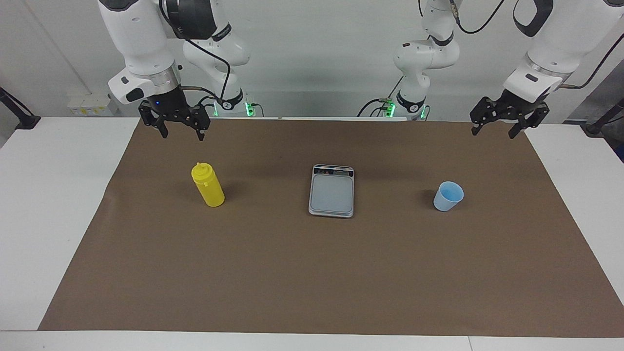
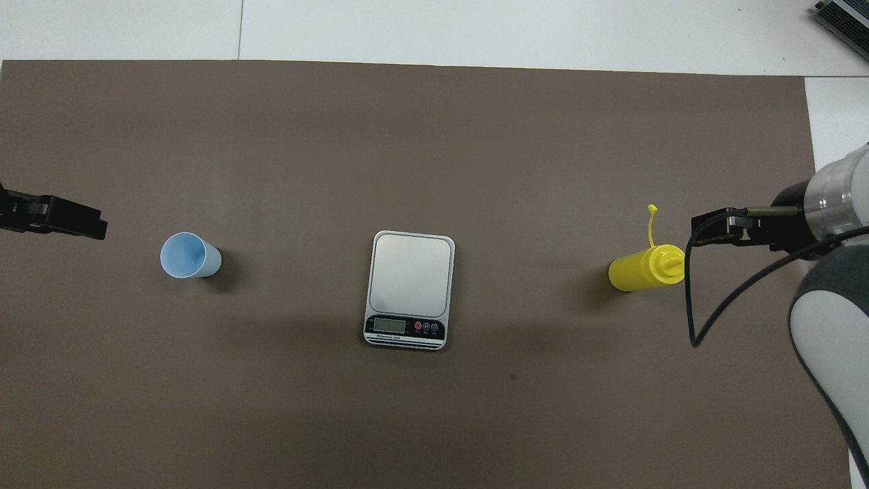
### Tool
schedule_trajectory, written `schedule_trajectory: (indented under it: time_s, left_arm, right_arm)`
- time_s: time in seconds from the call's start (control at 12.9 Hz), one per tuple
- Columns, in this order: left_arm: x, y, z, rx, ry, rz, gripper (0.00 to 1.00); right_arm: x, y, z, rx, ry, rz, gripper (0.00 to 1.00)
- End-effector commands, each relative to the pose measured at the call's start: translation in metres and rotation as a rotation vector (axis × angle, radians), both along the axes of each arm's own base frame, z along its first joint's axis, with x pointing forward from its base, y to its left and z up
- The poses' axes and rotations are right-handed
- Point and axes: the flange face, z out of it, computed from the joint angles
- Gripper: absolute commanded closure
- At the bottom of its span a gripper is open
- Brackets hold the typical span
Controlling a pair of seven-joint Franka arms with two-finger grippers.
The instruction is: Pour seasoning into cup on scale with both arms
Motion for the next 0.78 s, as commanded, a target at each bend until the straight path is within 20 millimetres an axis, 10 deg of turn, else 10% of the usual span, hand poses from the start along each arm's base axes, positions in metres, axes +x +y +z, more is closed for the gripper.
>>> schedule_trajectory:
  time_s: [0.0, 0.7]
  left_arm:
    - [-0.0014, 0.0018, 0.0047, -0.001, -0.004, -0.015, 0.00]
    - [-0.0049, 0.0034, -0.0047, 0.004, -0.003, -0.034, 0.00]
  right_arm:
    - [-0.0023, -0.0042, 0.0004, 0.006, -0.014, 0.002, 0.00]
    - [-0.0029, -0.0067, -0.0004, 0.006, -0.011, -0.003, 0.00]
